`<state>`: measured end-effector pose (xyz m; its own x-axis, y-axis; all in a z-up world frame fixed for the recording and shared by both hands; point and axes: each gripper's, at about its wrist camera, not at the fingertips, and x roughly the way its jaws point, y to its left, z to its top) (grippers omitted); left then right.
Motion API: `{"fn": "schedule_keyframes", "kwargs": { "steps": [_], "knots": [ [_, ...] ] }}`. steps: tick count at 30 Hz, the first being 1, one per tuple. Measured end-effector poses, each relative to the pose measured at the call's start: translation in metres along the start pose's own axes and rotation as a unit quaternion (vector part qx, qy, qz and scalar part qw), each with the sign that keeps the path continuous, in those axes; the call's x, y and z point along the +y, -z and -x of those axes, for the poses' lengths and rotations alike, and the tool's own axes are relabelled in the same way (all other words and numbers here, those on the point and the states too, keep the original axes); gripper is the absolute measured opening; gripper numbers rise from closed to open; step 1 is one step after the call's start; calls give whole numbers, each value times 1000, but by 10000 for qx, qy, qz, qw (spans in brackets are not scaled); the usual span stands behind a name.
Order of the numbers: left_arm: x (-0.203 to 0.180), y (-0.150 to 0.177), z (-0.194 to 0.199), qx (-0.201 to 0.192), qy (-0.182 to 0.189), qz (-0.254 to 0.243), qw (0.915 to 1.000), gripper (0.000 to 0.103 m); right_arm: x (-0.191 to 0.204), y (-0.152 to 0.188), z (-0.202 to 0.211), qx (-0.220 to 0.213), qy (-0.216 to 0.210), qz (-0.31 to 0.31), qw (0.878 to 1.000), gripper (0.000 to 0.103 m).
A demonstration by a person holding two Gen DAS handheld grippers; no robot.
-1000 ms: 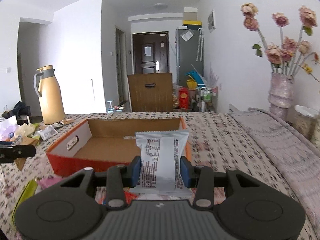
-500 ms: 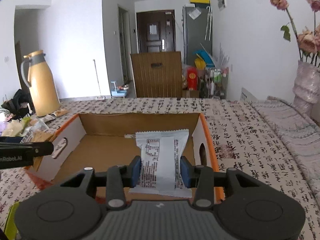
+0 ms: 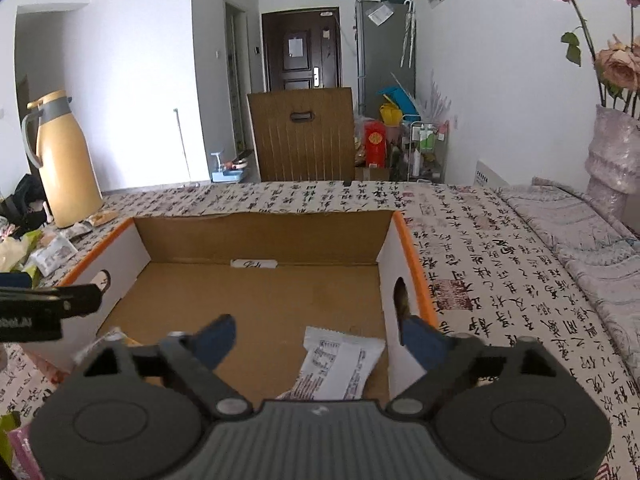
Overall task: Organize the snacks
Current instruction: 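Carry both packets into the cardboard box and open both grippers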
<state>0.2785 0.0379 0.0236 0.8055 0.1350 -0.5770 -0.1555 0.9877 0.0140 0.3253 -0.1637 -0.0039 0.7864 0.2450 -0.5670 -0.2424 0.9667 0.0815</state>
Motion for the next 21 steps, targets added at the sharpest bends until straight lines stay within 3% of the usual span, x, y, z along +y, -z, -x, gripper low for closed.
{"fn": "schedule_keyframes", "kwargs": {
  "steps": [8,21],
  "knots": [
    [1,4,24,-177,59,-32,9998,103,-2,8,26,-191,-32,20,9998,103],
    [8,31,97,-610,311,-7,9977,103,5,33,109,-739,-178,94,9971,103]
  ]
}}
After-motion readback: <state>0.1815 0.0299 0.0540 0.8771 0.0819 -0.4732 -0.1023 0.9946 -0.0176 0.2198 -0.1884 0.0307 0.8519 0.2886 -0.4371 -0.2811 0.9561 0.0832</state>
